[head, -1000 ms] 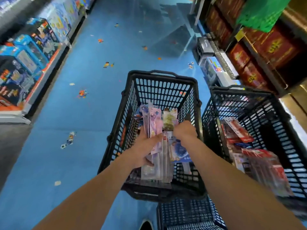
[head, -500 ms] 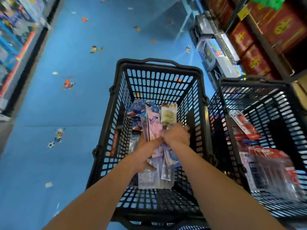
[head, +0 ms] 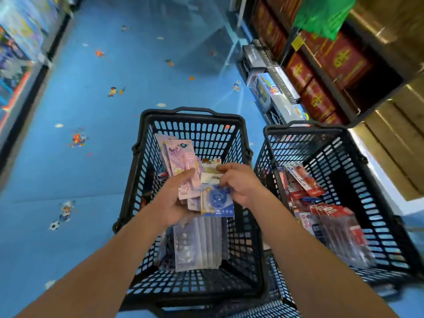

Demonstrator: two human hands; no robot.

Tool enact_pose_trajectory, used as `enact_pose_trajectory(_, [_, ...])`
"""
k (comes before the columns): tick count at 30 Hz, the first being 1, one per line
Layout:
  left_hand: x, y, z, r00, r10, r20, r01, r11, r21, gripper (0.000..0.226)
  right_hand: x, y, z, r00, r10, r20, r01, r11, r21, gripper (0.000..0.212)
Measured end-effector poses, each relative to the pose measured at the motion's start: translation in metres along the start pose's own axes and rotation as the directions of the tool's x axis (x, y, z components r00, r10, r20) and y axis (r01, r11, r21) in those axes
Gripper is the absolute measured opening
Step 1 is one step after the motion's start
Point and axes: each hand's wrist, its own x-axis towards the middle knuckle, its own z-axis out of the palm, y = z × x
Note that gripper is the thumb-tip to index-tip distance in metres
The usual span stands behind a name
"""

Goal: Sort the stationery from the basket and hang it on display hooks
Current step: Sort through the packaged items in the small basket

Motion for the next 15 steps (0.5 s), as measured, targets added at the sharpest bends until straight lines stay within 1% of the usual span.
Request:
enact_pose_trajectory(1, [-0.001,0.005,0.007,1.000,0.020,0.023,-0.020,1.000,-0.011,0.056,-0.004,-0.004,-0.005,1.000,-0.021,0.000,0.021,0.999,0.024,0.040])
enact_pose_trajectory(2, [-0.004,0.009,0.016,0.997,0.038,0.060,-0.037,0.999,-0.024,0.056,-0.008,-0.008,-0.009,0.999,-0.042,-0.011,0.042,0.999,-0.001,0.039])
enact_pose_trajectory(3, [-0.008,0.014,0.028,0.995,0.067,0.070,-0.066,0.998,-0.015,0.049,-0.013,-0.012,-0.013,0.998,-0.057,-0.029,0.056,0.998,-0.038,0.036])
enact_pose_trajectory(5, [-0.013,0.020,0.053,0.992,0.114,0.062,-0.115,0.993,0.018,0.035,-0.025,-0.020,-0.024,0.998,-0.045,-0.048,0.040,0.994,-0.105,0.024])
enact_pose_trajectory(6, [-0.014,0.022,0.065,0.990,0.121,0.069,-0.123,0.992,0.033,0.033,-0.029,-0.023,-0.032,0.999,-0.023,-0.044,0.019,0.996,-0.089,0.016])
enact_pose_trajectory(7, [-0.014,0.023,0.077,0.989,0.127,0.080,-0.131,0.990,0.053,0.034,-0.032,-0.027,-0.040,0.999,0.000,-0.040,-0.003,0.998,-0.064,0.011])
enact_pose_trajectory(9, [-0.013,0.022,0.102,0.984,0.149,0.102,-0.157,0.985,0.074,0.035,-0.035,-0.032,-0.060,0.997,0.058,-0.052,-0.061,0.996,-0.058,0.028])
enact_pose_trajectory(12, [-0.007,0.013,0.140,0.979,0.163,0.126,-0.175,0.981,0.087,0.039,-0.036,-0.034,-0.097,0.996,0.054,-0.077,-0.059,0.996,-0.061,0.045])
enact_pose_trajectory(13, [-0.005,0.008,0.154,0.976,0.168,0.139,-0.181,0.980,0.085,0.040,-0.035,-0.034,-0.112,0.994,0.030,-0.107,-0.038,0.997,-0.073,0.046])
enact_pose_trajectory(15, [0.002,-0.004,0.181,0.973,0.173,0.155,-0.190,0.976,0.107,0.040,-0.036,-0.034,-0.144,0.984,-0.045,-0.171,0.031,0.996,-0.086,0.037])
